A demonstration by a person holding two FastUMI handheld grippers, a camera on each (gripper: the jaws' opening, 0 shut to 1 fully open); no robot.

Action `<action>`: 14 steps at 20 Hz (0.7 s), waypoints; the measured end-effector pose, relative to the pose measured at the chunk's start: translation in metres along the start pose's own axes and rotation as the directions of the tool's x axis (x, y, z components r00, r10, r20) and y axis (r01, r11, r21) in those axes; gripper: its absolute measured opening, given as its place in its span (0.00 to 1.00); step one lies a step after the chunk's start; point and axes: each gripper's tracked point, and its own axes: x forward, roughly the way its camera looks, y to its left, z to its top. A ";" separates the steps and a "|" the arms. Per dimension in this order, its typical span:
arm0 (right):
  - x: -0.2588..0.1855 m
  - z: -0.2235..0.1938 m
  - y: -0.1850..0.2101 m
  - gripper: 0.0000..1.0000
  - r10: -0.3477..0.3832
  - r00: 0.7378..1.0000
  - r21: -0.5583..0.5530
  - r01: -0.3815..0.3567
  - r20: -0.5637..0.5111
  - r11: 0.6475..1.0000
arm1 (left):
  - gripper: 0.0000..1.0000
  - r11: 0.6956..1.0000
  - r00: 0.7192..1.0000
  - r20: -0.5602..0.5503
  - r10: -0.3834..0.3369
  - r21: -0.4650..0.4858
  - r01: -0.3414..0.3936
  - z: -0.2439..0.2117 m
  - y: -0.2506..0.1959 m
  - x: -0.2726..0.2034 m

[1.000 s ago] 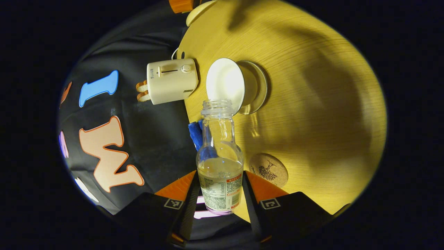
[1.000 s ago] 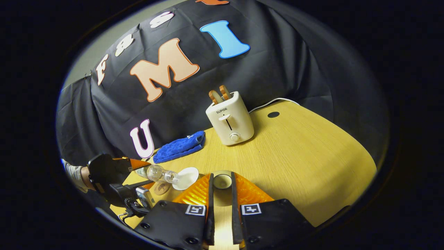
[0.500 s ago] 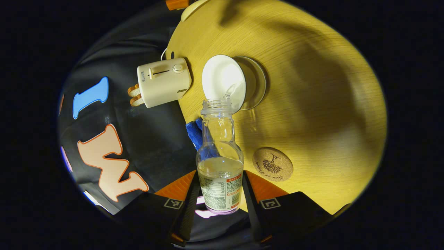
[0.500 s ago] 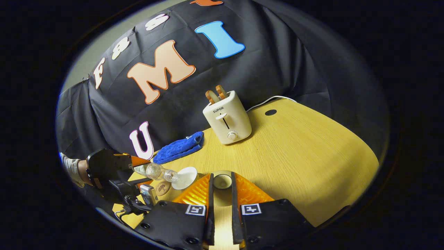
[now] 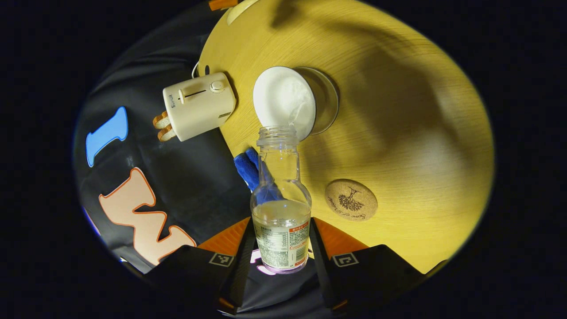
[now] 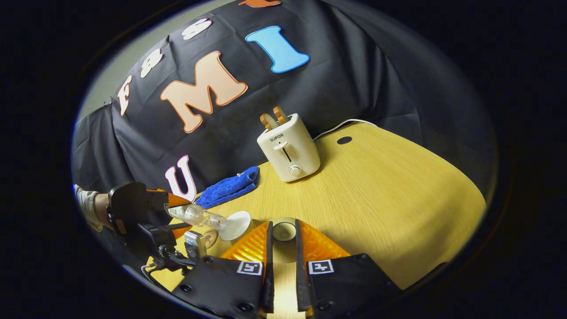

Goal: Open the teacup lid with one hand, grasp the water bottle and pour water into the teacup with the other hand; after pouring, place the water bottle on the coaster and then close the teacup lid.

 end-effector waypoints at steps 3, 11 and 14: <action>0.001 0.000 -0.001 0.20 0.000 1.000 0.006 0.000 -0.002 1.000 | 0.65 1.000 1.000 -0.017 -0.014 0.027 0.014 -0.001 0.004 -0.001; -0.001 -0.004 -0.004 0.23 -0.009 1.000 0.016 0.009 -0.002 1.000 | 0.65 0.995 0.999 -0.032 -0.040 0.091 0.042 -0.001 0.011 -0.002; 0.000 -0.003 -0.004 0.27 -0.013 1.000 0.015 0.013 0.002 1.000 | 0.65 0.996 0.999 -0.013 -0.039 0.074 0.039 0.000 0.010 -0.004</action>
